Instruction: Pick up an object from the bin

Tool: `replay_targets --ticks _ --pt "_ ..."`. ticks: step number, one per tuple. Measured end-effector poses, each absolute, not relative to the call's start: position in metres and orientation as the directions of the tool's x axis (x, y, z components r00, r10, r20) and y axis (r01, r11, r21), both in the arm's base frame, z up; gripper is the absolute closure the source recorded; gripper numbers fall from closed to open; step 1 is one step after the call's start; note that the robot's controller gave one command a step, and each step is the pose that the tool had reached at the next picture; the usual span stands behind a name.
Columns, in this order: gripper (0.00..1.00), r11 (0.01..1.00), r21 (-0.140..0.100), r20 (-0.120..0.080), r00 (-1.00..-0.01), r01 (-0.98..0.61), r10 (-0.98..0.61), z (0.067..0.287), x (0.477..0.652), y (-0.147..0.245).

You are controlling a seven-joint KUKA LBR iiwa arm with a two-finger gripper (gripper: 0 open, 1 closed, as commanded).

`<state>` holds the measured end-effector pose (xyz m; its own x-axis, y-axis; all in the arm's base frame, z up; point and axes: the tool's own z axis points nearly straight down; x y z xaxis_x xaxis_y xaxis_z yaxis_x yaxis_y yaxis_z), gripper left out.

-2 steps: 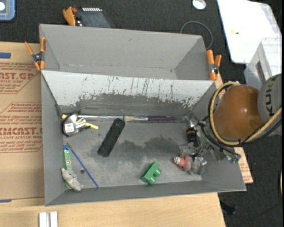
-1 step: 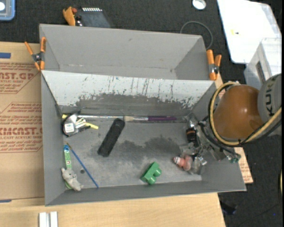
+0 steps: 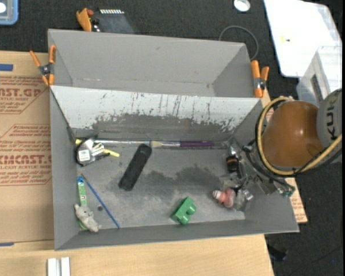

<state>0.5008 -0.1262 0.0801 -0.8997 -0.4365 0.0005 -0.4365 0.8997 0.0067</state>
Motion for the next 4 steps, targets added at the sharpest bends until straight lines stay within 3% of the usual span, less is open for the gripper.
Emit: replay_targets --ticks 2,3,4 --pt "1.0 0.9 0.002 -0.005 -0.9 -0.436 -0.436 0.118 0.503 -0.127" --pt "1.0 0.9 0.006 -0.001 -0.9 -0.435 -0.435 0.156 0.502 -0.125" --pt "1.0 0.9 0.002 -0.006 -0.9 -0.435 -0.435 0.18 0.503 -0.126"
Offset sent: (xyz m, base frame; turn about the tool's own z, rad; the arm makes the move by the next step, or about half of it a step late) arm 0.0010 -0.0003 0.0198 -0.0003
